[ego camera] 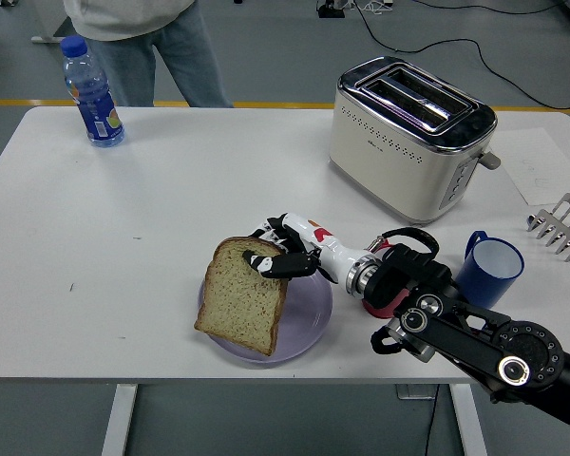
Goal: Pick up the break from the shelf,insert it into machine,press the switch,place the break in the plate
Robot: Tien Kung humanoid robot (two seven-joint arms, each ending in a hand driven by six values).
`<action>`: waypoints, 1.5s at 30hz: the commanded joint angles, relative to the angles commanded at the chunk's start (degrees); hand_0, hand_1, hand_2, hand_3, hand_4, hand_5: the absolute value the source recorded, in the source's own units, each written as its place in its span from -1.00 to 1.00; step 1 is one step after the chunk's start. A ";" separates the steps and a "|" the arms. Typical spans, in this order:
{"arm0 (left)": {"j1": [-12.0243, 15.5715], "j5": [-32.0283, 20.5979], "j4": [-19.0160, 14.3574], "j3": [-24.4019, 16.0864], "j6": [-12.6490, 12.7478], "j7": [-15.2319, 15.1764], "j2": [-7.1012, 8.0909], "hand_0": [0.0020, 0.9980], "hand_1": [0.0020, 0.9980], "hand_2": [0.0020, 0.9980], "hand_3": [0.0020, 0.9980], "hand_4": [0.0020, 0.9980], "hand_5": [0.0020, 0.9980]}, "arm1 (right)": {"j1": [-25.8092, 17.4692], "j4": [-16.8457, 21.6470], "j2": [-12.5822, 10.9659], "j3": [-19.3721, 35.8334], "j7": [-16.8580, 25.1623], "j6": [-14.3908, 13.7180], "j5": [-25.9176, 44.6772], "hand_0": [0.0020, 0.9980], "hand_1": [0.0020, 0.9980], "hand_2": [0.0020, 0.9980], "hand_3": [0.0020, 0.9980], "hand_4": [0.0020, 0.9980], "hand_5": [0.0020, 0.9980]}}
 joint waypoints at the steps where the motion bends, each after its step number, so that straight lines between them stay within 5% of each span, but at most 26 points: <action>1: 0.00 0.00 0.00 -0.01 0.00 0.00 0.00 0.39 0.42 0.39 0.14 -0.41 0.64 | -0.04 -0.04 -0.02 -0.02 0.00 0.00 -0.06 -0.75 -0.64 -0.30 -0.11 0.03 -0.86; 18: 0.04 0.76 0.00 -0.40 -0.04 0.17 -0.06 0.39 0.42 0.39 0.13 -0.41 0.63 | -0.36 -0.47 -0.19 -0.33 0.03 0.23 -1.13 -0.75 -0.64 -0.30 -0.11 0.03 -0.86; 45: 0.03 0.95 0.00 -0.38 -0.14 0.24 -0.02 0.39 0.42 0.39 0.13 -0.42 0.64 | 0.38 -1.78 0.69 -1.08 0.83 2.39 -3.54 -0.47 -0.29 -0.10 0.03 -0.03 -0.80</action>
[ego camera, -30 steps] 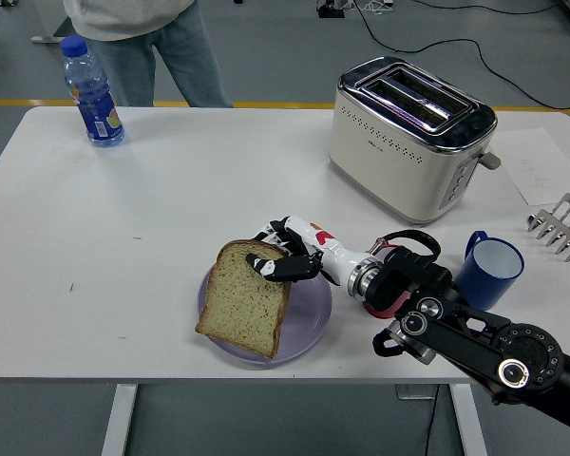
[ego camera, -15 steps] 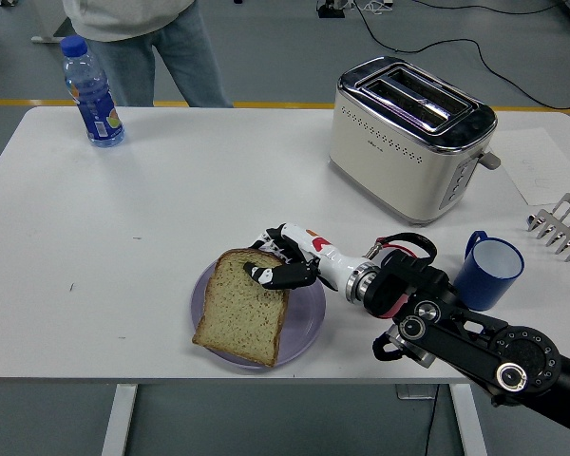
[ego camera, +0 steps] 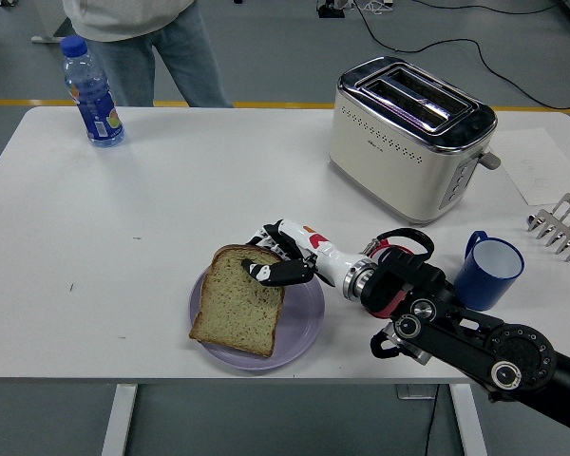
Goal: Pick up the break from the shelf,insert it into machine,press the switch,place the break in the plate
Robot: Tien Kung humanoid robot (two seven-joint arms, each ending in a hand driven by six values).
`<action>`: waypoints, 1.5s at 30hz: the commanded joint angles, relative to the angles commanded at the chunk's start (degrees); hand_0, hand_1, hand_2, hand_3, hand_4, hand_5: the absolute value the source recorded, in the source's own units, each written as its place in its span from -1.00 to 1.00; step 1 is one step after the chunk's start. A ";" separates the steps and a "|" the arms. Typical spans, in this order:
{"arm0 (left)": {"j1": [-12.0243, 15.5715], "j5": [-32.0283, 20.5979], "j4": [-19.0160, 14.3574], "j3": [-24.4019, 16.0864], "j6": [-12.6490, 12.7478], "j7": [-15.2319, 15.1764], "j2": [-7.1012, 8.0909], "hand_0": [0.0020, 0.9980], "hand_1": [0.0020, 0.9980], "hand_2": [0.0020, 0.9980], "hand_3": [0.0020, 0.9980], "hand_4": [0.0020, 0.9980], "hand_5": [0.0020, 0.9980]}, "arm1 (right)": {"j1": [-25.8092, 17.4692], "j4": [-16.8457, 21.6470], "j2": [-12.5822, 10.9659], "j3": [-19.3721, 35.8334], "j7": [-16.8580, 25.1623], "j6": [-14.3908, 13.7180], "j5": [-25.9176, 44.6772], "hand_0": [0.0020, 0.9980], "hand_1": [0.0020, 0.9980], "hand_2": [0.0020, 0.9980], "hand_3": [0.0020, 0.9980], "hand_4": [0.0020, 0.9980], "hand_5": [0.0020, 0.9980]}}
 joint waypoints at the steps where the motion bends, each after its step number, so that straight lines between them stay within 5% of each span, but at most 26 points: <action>1: 0.00 -0.04 0.00 0.02 0.00 -0.01 0.00 0.39 0.42 0.39 0.13 -0.42 0.64 | 0.02 -0.02 0.00 -0.02 -0.02 0.19 -0.11 -0.47 -0.29 -0.10 0.03 -0.03 -0.80; 10: -0.04 -0.30 0.00 0.17 0.02 -0.04 -0.02 0.39 0.42 0.39 0.13 -0.42 0.65 | 0.25 -0.32 0.04 -0.45 0.06 3.10 -3.41 -0.33 -0.14 -0.02 0.05 0.03 -0.70; 27: -0.19 -0.88 0.00 0.55 0.08 -0.09 -0.01 0.39 0.42 0.39 0.13 -0.42 0.65 | 0.64 -1.11 0.26 -0.89 0.58 3.56 -7.82 -0.15 0.02 0.08 0.15 0.11 -0.65; 28: -0.19 -0.91 0.00 0.58 0.08 -0.10 -0.01 0.39 0.42 0.39 0.14 -0.42 0.65 | 0.64 -1.15 0.25 -0.93 0.55 3.59 -7.93 0.06 0.15 0.17 0.23 0.15 -0.61; 33: -0.19 -1.04 0.00 0.70 0.10 -0.11 -0.02 0.39 0.42 0.39 0.14 -0.42 0.65 | 0.63 -1.16 0.28 -1.02 0.46 3.86 -8.31 0.06 0.15 0.17 0.23 0.15 -0.61; 34: -0.19 -1.07 0.00 0.72 0.10 -0.11 -0.02 0.39 0.42 0.39 0.13 -0.42 0.65 | 0.63 -1.15 0.28 -1.04 0.46 3.89 -8.33 0.39 0.34 0.30 0.42 0.19 -0.56; 39: -0.21 -1.35 0.00 1.08 0.10 -0.14 -0.01 0.39 0.42 0.39 0.13 -0.42 0.65 | 0.62 -1.25 0.27 -1.23 0.72 3.96 -7.81 0.39 0.34 0.30 0.42 0.19 -0.56; 40: -0.22 -1.44 0.00 1.13 0.11 -0.15 0.00 0.38 0.42 0.39 0.13 -0.42 0.65 | 0.63 -1.27 0.26 -1.24 0.87 3.94 -7.71 0.64 0.57 0.53 0.64 0.27 -0.50; 45: -0.25 -1.54 0.00 1.21 0.10 -0.16 0.02 0.38 0.42 0.39 0.13 -0.42 0.65 | 0.66 -1.37 0.28 -1.24 1.58 3.50 -7.50 0.64 0.57 0.53 0.64 0.27 -0.50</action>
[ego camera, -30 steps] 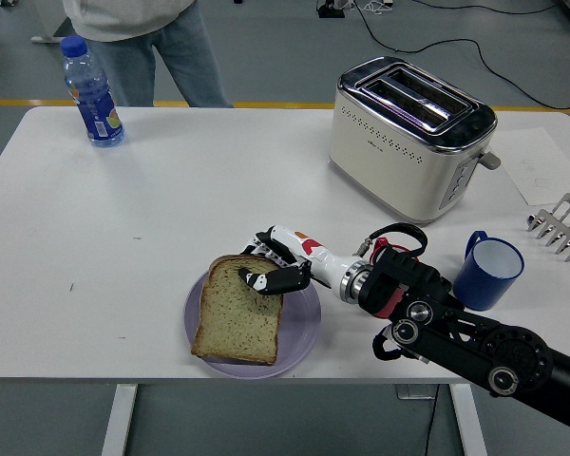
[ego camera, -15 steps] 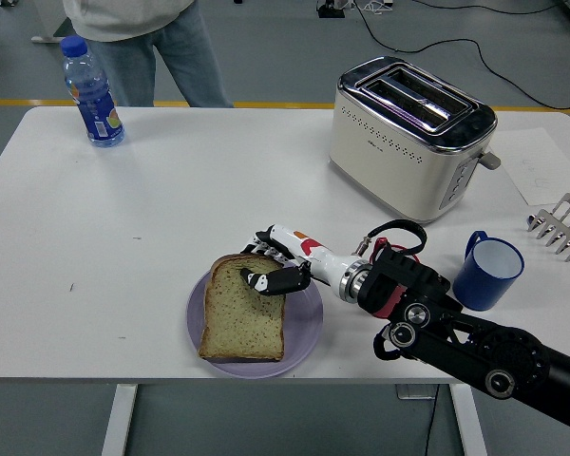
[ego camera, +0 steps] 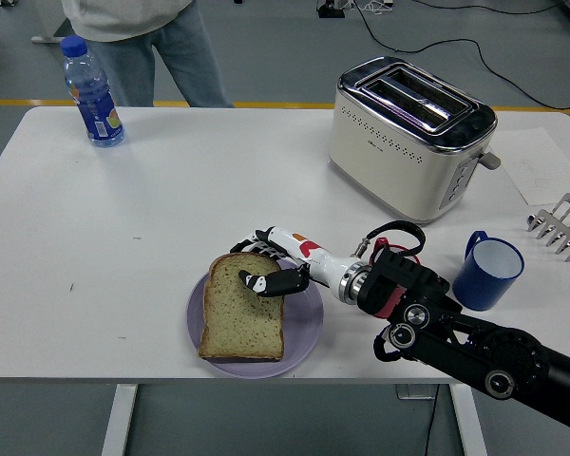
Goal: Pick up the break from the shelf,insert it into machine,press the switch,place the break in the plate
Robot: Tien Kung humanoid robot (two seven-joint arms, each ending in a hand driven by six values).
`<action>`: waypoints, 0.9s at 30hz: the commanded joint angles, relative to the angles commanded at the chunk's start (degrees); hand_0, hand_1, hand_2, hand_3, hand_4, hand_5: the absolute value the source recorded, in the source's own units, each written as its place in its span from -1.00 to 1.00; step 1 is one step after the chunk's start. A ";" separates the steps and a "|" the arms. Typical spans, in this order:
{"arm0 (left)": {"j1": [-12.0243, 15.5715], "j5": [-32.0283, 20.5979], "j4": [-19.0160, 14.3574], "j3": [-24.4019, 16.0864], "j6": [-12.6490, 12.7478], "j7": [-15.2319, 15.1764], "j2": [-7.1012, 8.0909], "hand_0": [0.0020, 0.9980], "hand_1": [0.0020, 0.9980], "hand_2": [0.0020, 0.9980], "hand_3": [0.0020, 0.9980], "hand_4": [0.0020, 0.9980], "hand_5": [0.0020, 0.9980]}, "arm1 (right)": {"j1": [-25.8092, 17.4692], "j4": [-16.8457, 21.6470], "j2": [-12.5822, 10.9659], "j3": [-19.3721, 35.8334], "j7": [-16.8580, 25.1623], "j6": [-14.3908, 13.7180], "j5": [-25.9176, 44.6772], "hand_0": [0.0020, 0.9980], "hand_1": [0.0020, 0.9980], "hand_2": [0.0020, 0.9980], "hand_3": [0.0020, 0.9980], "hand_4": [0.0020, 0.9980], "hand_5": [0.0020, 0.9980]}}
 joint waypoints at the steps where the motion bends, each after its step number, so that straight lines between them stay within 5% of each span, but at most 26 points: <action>1: 0.00 0.00 0.00 -0.01 0.00 0.00 0.00 0.39 0.42 0.39 0.13 -0.42 0.65 | -0.01 -0.02 0.00 0.00 0.06 -0.05 0.03 0.74 0.66 0.67 0.73 0.27 -0.51; 16: 0.24 1.03 0.00 -0.60 -0.07 0.18 -0.09 0.39 0.42 0.39 0.13 -0.42 0.65 | -0.29 -0.18 -0.13 -0.04 1.86 -1.96 0.26 0.80 0.76 0.75 0.77 0.30 -0.49; 27: 0.35 1.18 0.00 -0.51 -0.13 0.12 -0.05 0.38 0.42 0.39 0.13 -0.42 0.65 | -0.60 1.29 -0.83 2.44 11.62 -7.82 9.45 0.82 0.75 0.79 0.79 0.37 -0.41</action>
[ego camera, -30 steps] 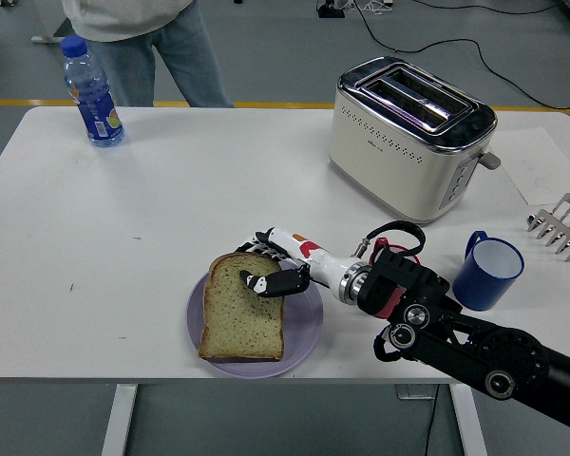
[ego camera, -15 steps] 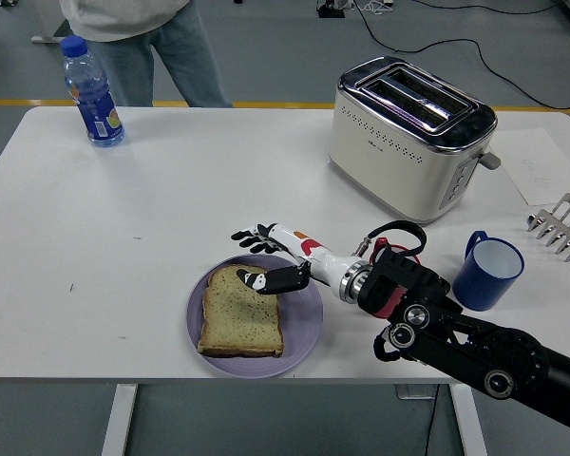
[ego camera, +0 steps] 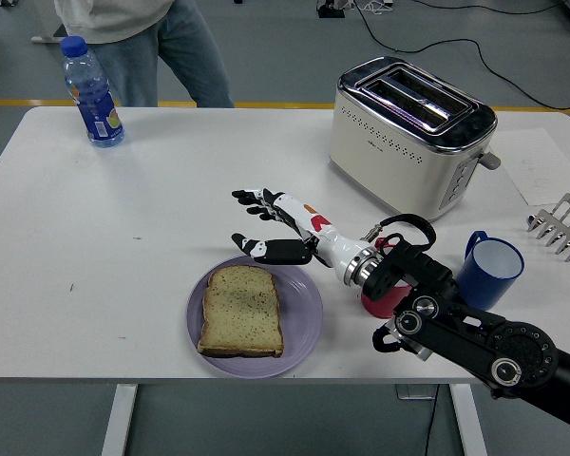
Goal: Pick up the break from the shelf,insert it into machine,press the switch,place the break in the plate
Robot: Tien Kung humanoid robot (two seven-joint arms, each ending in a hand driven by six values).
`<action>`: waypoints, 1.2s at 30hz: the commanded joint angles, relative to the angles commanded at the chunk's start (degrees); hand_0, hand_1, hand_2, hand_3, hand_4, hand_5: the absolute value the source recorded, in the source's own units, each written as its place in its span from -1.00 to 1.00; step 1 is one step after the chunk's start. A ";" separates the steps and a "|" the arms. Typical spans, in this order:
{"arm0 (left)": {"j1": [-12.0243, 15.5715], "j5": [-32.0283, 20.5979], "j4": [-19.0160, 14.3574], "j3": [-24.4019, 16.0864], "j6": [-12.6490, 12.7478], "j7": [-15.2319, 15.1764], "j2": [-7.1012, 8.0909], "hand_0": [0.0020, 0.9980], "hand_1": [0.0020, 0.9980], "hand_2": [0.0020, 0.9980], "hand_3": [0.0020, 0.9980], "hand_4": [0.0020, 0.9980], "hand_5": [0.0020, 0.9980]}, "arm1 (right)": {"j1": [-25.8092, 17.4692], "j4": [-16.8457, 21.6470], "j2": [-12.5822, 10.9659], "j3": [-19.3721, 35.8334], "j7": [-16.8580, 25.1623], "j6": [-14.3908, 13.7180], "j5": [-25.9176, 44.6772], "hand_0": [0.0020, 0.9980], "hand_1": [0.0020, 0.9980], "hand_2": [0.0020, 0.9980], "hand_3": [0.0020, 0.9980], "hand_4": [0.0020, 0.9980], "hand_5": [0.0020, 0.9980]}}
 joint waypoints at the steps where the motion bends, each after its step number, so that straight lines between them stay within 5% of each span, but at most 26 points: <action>1: 0.01 -0.02 0.00 0.01 0.00 -0.01 0.00 0.38 0.42 0.39 0.13 -0.42 0.65 | -0.01 0.18 -0.11 0.36 0.69 -0.25 0.87 0.82 0.75 0.79 0.79 0.37 -0.41; 16: 0.06 -0.62 0.00 0.34 0.00 -0.07 0.01 0.38 0.42 0.39 0.13 -0.43 0.65 | -0.28 5.43 -2.37 6.88 9.31 -2.78 13.39 0.70 0.62 0.63 0.62 0.26 -0.32; 36: -0.03 -1.04 0.00 0.70 0.00 -0.15 -0.01 0.38 0.42 0.39 0.13 -0.43 0.65 | -2.63 9.99 -4.83 14.09 16.49 -0.22 26.47 0.65 0.56 0.55 0.52 0.18 -0.29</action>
